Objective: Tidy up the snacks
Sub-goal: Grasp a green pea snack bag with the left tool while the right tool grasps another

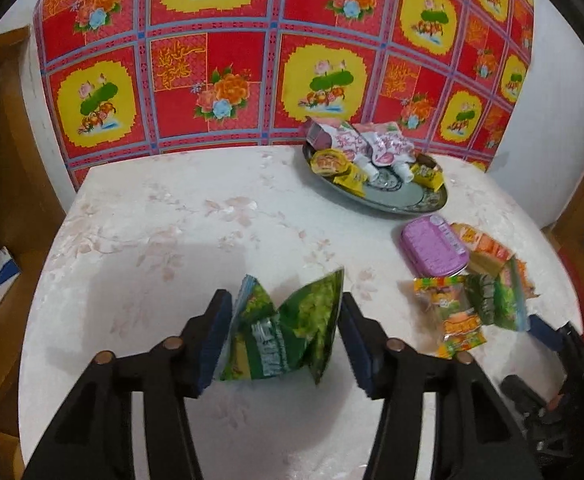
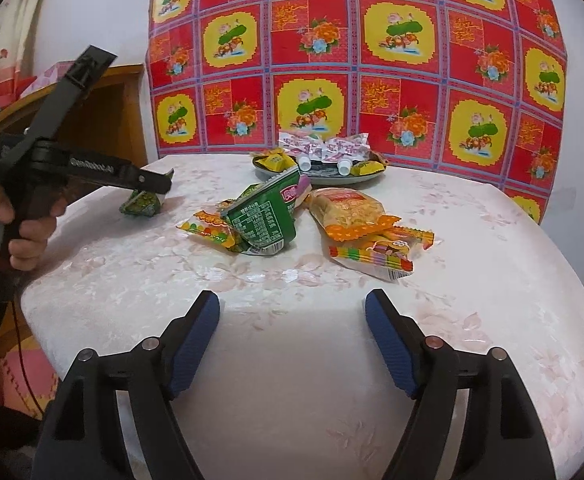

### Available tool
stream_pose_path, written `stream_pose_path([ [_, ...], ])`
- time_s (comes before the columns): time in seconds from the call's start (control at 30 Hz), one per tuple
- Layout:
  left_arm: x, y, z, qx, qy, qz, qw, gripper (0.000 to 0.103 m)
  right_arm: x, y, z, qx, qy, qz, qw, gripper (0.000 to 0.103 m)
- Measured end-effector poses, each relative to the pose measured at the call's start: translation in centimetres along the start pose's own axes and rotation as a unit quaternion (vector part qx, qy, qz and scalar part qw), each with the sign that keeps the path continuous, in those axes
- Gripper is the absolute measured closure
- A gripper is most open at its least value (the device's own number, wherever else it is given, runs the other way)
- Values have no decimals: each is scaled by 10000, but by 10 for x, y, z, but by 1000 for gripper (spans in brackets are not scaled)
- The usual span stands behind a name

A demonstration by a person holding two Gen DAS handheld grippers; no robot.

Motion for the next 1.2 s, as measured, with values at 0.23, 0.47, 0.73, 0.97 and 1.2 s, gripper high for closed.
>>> stream_pose_path([
  [0.23, -19, -23, -18, -292, -103, -185, 9994, 57, 4, -5, -4, 458, 369, -67, 9982, 32],
  [0.47, -27, -36, -36, -154, 281, -652, 9974, 56, 39, 0, -11, 1166, 1266, -227, 9848, 43],
  [0.73, -25, -31, -36, -447, 247, -537, 9973, 56, 53, 30, 6, 646, 955, 48, 9933, 66],
  [0.97, -25, -32, -38, -546, 281, -549, 9966, 56, 38, 7, -20, 995, 1557, 45, 9828, 89],
  [1.2, -25, -33, -38, -517, 288, -582, 9965, 56, 12, -15, -40, 1564, 2266, 303, 9609, 89],
])
Point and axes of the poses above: each gripper's, at about its wrist camera, not at the fingertips, and y roughly the way its jaws point, z to its left, x to its top, the point moved 8 cm from there along y, roughly the way its jaws point, and after that the axes turned 8 degrees about x, right-handed, at the moved point
